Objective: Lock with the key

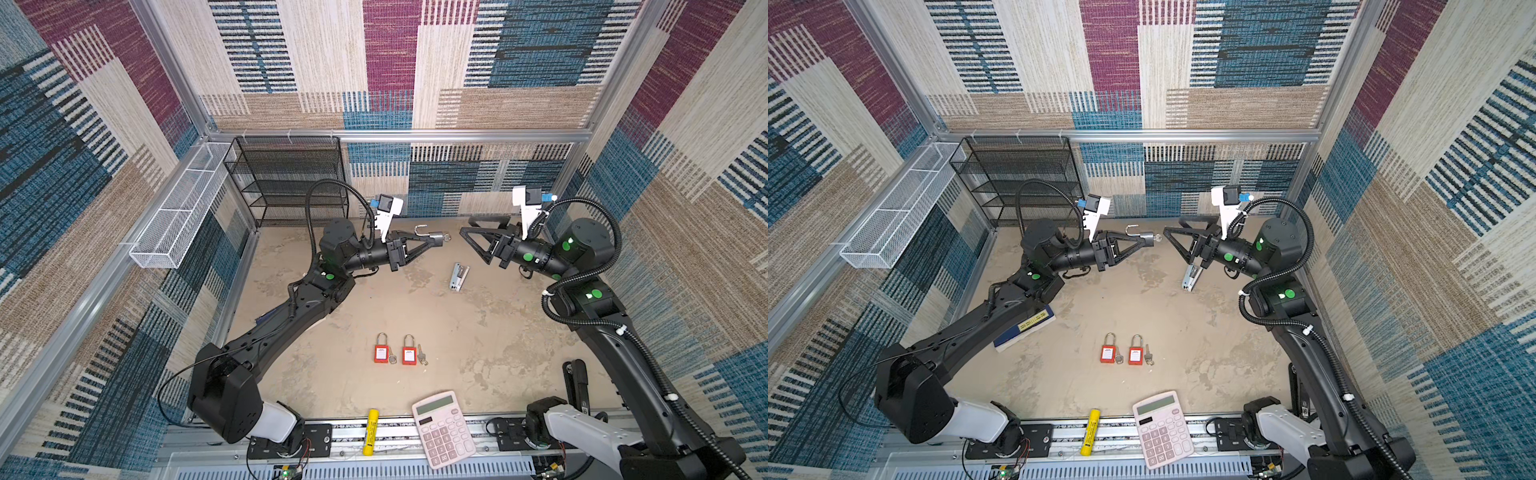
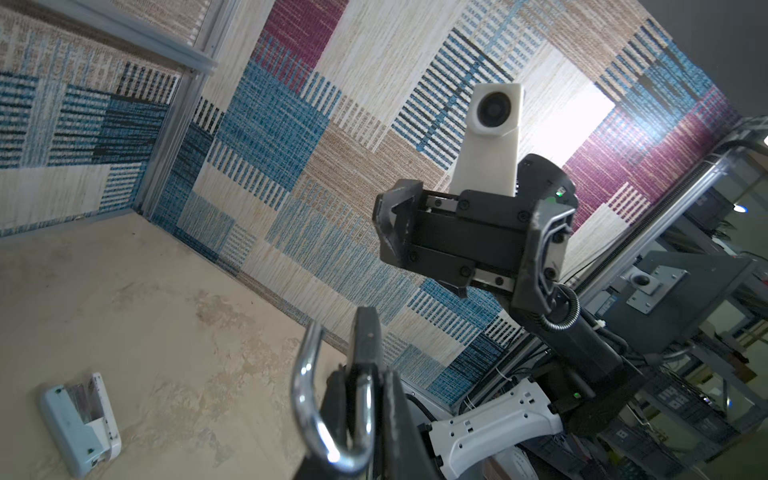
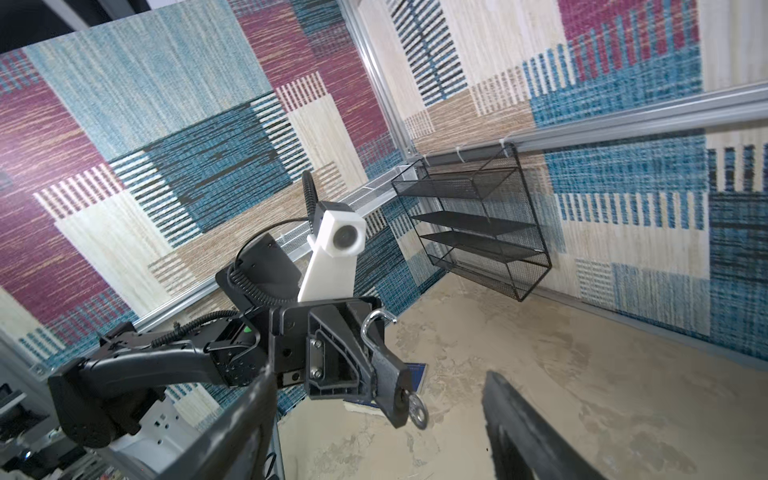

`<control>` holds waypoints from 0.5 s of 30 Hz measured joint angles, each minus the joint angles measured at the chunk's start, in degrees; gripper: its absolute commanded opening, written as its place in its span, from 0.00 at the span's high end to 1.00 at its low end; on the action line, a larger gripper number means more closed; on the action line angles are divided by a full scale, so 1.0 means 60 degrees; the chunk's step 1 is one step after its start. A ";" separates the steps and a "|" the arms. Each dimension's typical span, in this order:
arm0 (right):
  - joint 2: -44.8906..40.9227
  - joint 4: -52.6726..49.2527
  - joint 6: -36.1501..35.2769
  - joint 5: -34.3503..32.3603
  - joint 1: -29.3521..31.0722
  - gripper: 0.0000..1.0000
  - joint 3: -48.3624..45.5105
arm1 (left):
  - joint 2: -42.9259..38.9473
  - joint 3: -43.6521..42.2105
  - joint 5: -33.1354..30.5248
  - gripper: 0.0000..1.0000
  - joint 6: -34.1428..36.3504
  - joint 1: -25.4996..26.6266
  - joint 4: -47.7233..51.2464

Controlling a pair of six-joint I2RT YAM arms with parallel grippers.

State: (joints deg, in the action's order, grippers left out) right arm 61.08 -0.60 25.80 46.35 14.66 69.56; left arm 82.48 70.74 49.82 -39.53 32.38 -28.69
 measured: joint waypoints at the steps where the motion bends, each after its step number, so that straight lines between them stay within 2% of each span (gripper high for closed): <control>1: 0.0000 -0.0029 -0.0084 0.0135 0.0000 0.21 0.0058 | -0.0138 0.0000 0.0076 1.00 0.0135 0.0000 0.0000; 9: 0.0430 0.0109 -0.0364 0.1592 0.0025 0.29 0.0532 | -0.1071 0.0364 0.0317 1.00 0.1566 0.0000 0.0688; 15: 0.0674 0.0240 -0.0113 0.2116 0.0466 0.30 0.0721 | -0.1239 0.0379 0.0481 1.00 0.1719 0.0000 0.1056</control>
State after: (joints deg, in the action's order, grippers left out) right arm 65.12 0.84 25.12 59.05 17.45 73.89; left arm 75.05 73.01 52.71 -29.21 32.38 -22.35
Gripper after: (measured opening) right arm 0.705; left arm 0.104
